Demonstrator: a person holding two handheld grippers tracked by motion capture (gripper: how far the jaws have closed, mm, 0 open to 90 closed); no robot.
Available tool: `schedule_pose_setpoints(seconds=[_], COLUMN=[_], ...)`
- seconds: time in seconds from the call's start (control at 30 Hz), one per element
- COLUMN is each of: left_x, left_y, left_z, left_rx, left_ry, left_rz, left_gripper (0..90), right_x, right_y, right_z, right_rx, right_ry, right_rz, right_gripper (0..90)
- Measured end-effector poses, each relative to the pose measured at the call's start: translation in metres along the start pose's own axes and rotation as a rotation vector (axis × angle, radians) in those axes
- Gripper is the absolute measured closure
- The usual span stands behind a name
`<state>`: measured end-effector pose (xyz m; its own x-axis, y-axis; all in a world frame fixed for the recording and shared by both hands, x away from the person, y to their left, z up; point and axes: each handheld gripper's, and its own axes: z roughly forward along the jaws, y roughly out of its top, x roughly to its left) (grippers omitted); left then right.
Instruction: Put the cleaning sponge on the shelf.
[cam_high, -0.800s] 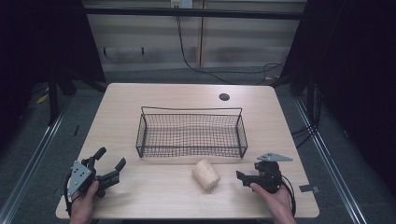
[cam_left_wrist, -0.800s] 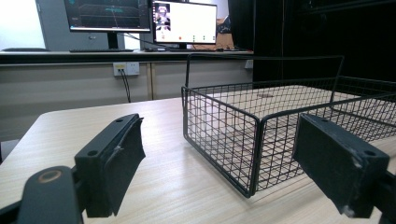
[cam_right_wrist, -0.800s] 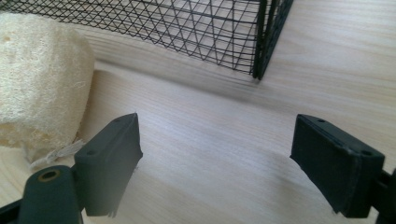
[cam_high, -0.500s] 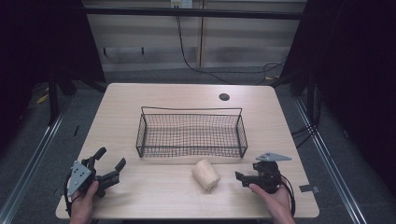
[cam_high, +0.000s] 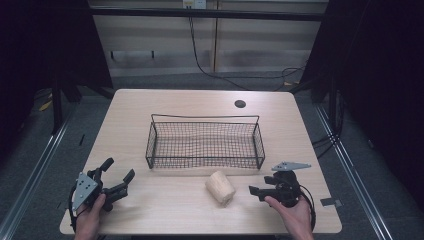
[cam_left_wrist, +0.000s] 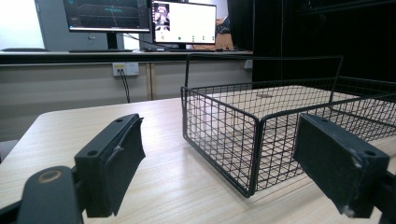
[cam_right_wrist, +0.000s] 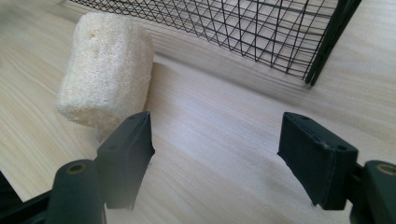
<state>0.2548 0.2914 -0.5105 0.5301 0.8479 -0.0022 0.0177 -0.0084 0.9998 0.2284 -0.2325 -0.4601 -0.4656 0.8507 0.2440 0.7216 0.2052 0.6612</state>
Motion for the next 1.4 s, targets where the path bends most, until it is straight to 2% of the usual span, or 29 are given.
schedule_pose_setpoints(seconds=[0.03, 0.23, 0.27, 0.3, 0.43, 0.53, 0.57, 0.67, 0.83, 1.13, 1.33, 1.4], left_x=[0.0, 0.0, 0.0, 0.0, 0.0, 0.0, 0.0, 0.0, 0.0, 0.0, 0.0, 0.0], left_y=[0.0, 0.0, 0.0, 0.0, 0.0, 0.0, 0.0, 0.0, 0.0, 0.0, 0.0, 0.0], left_z=[0.0, 0.0, 0.0, 0.0, 0.0, 0.0, 0.0, 0.0, 0.0, 0.0, 0.0, 0.0], left_rx=[0.0, 0.0, 0.0, 0.0, 0.0, 0.0, 0.0, 0.0, 0.001, 0.001, 0.0, 0.001], left_ry=[0.0, 0.0, 0.001, 0.001, 0.001, 0.001, 0.001, 0.002, 0.004, 0.004, 0.003, 0.004], left_rz=[0.0, 0.0, 0.0, 0.001, 0.0, 0.0, 0.0, 0.001, 0.001, 0.001, 0.0, 0.001], left_gripper=[15.7, 15.7, 15.7, 15.7, 15.7, 15.7, 15.7, 15.7, 15.7, 15.7, 15.7, 15.7], right_x=[-0.001, -0.003, -0.002, -0.002, 0.0, 0.002, 0.003, 0.006, 0.009, 0.018, 0.026, 0.028], right_y=[0.001, 0.006, 0.008, 0.012, 0.018, 0.023, 0.024, 0.027, 0.032, 0.045, 0.053, 0.054], right_z=[0.0, -0.006, -0.006, -0.006, -0.007, -0.007, -0.005, -0.003, -0.005, 0.007, 0.015, 0.016], right_rx=[-0.003, 0.02, 0.036, 0.073, 0.09, 0.117, 0.143, 0.172, 0.207, 0.261, 0.311, 0.308], right_ry=[0.024, 0.039, 0.046, 0.072, 0.085, 0.087, 0.106, 0.095, 0.103, 0.172, 0.187, 0.2], right_rz=[-0.002, 0.032, 0.043, 0.061, 0.064, 0.061, 0.067, 0.055, 0.049, 0.012, 0.009, 0.01], right_gripper=[26.4, 26.7, 27.2, 27.3, 30.1, 31.5, 31.6, 30.9, 28.6, 23.9, 22.8, 22.8])
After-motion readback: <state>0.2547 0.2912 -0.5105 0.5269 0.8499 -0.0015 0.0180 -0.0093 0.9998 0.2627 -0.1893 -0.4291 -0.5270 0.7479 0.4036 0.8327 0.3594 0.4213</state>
